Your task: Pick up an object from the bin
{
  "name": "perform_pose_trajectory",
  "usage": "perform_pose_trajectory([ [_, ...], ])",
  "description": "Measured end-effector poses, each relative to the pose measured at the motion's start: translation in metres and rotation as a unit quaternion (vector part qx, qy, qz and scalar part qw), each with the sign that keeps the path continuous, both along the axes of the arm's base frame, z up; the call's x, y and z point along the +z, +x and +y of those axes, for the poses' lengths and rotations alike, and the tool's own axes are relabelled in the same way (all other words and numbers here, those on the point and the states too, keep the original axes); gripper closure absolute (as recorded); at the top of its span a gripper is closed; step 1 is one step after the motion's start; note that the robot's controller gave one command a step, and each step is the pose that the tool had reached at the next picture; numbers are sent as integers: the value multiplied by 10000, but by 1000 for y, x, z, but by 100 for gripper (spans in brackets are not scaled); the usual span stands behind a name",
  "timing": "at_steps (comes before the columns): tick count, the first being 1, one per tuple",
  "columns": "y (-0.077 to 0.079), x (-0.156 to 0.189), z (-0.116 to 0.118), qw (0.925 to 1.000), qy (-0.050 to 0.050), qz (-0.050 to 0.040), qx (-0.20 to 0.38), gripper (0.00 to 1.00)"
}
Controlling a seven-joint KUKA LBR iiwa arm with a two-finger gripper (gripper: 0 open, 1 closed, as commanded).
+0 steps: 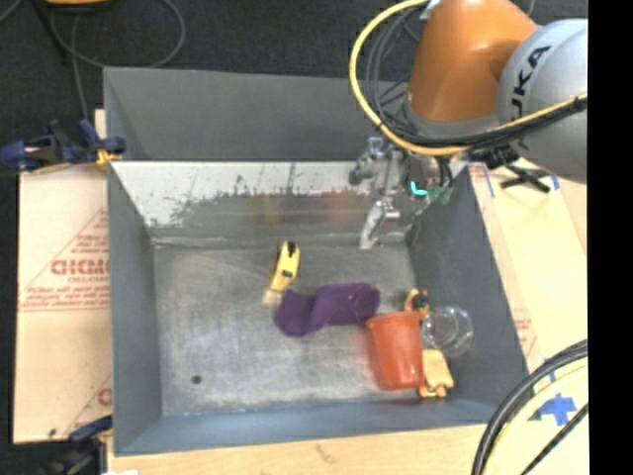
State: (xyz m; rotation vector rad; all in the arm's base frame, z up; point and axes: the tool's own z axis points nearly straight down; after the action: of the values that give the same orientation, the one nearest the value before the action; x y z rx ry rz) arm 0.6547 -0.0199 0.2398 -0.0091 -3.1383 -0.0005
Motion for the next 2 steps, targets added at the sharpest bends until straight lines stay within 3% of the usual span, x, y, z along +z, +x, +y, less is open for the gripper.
perform_pose_trajectory([
  [2, 1, 5, 0, 10000, -2, -42, 3, 0],
])
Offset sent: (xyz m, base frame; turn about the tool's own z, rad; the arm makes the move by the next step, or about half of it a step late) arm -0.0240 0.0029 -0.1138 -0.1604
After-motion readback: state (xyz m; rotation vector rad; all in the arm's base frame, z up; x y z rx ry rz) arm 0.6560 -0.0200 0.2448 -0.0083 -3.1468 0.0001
